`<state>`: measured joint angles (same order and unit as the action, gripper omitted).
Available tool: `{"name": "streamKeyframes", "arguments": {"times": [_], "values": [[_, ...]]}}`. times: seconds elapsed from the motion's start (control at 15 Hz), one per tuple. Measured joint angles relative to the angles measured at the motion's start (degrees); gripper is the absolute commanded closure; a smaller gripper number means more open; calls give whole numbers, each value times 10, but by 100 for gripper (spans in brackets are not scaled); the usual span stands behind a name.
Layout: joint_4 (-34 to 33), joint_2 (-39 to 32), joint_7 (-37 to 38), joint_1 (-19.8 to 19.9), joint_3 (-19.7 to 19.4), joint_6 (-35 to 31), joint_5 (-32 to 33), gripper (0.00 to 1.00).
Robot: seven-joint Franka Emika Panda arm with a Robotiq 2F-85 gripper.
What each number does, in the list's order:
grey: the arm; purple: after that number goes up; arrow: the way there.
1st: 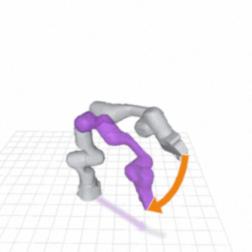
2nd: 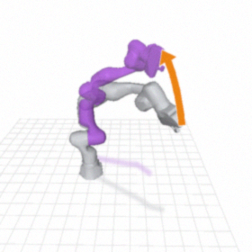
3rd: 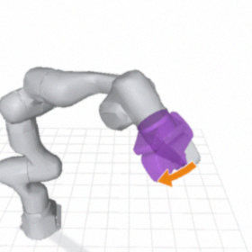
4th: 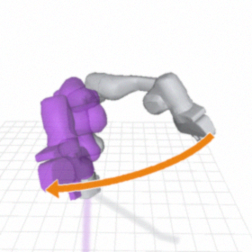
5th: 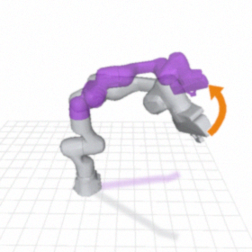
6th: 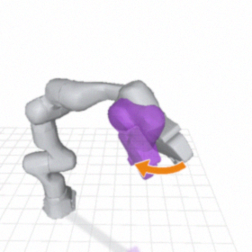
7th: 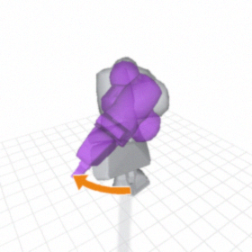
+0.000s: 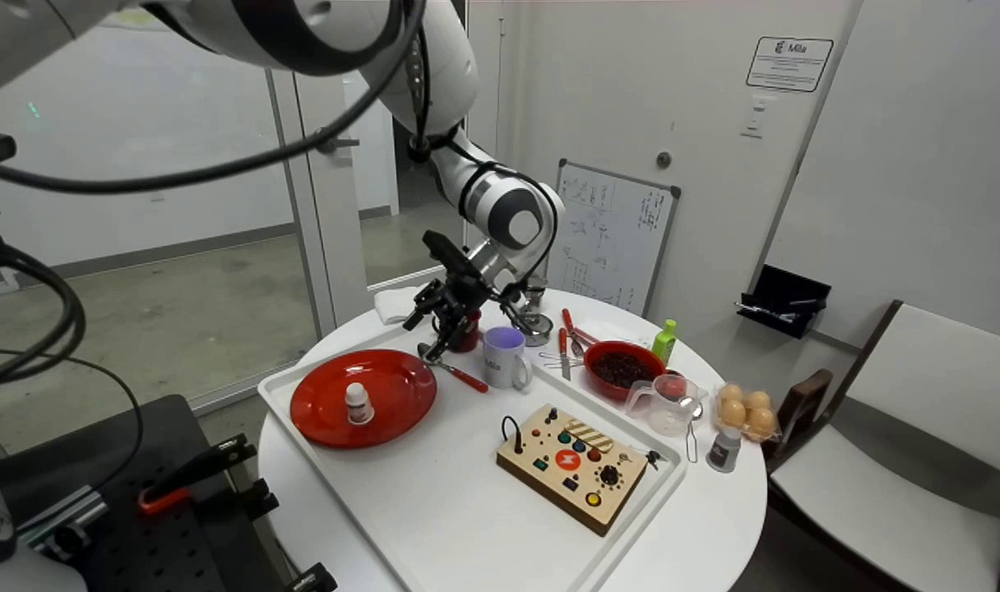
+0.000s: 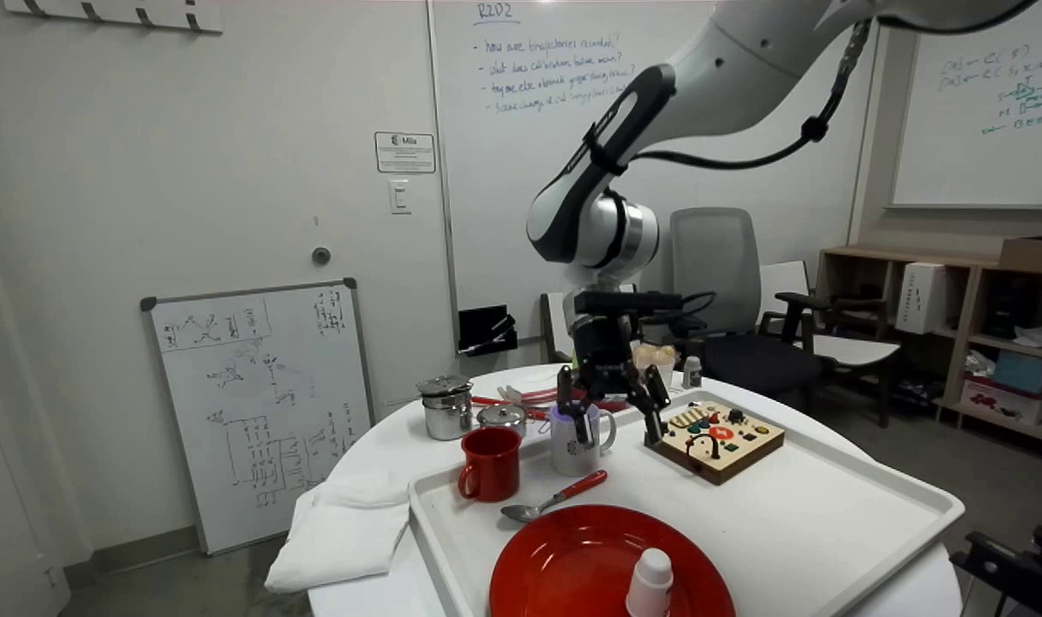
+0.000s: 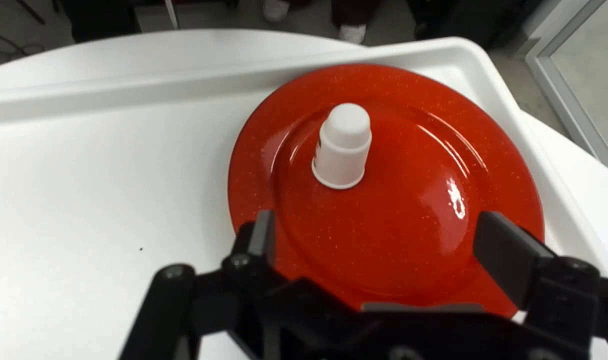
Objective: Pick up the small white object from the table and put it in the orange plate.
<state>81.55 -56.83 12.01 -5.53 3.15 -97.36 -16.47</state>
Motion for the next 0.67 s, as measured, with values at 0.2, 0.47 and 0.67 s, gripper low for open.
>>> {"name": "streamKeyframes", "arguments": {"times": [0.2, 0.47, 0.67], "values": [[76, 77, 1, -8, -7, -88, 24, 0], [161, 155, 2, -18, -16, -177, 53, 0], [180, 167, 2, -19, -17, -187, 54, 0]]}}
